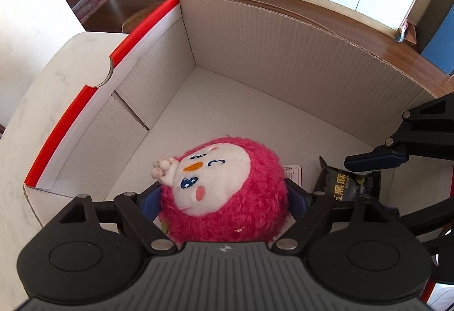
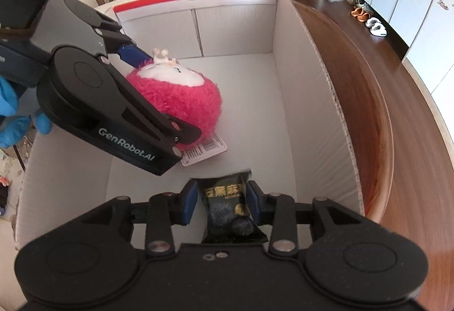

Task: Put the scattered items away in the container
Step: 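Carry both items into the red box and open both tools to release, then grasp the silver foil bag with the right tool while the left grasps the bead bracelet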

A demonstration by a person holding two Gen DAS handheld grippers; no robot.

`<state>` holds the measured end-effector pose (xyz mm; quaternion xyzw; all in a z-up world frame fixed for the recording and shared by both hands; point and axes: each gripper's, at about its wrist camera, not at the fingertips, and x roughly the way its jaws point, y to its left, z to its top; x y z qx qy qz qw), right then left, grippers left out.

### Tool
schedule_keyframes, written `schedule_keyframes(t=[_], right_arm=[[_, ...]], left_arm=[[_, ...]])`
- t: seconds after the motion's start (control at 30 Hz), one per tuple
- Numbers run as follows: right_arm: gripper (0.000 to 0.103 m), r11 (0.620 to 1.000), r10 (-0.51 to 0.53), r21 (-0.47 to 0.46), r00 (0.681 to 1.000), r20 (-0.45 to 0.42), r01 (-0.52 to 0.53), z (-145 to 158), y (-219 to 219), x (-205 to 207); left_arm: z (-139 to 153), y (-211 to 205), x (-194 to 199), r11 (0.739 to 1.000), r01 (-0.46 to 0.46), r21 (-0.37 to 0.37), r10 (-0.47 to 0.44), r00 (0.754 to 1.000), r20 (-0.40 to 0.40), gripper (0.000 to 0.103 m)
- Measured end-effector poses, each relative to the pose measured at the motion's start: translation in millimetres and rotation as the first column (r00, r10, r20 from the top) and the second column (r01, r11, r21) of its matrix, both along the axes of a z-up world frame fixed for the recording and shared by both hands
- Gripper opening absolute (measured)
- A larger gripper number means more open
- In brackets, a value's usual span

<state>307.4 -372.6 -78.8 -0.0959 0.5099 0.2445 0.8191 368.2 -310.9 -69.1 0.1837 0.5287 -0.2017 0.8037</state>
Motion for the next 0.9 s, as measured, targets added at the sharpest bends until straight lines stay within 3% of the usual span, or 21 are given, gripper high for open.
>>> schedule_keyframes(t=[0.2,0.4,0.9], right_arm=[[0.103,1.000,-0.009,0.025,0.999,0.035,0.008,17,-5,-17],[0.103,0.999,-0.015,0.041,0.996,0.089,0.011,36,-5,-31],[0.103,0.994,0.004,0.108,0.972,0.235,-0.030,85,36,-85]], left_arm=[[15,9,-13,0.999,-0.016,-0.042,0.019,0.998,0.062,0.086],[48,20,-27,0.993,-0.016,-0.116,0.031,0.992,0.124,0.086],[93,95,-115,0.979,-0.020,-0.203,0.073,0.964,0.256,0.086]])
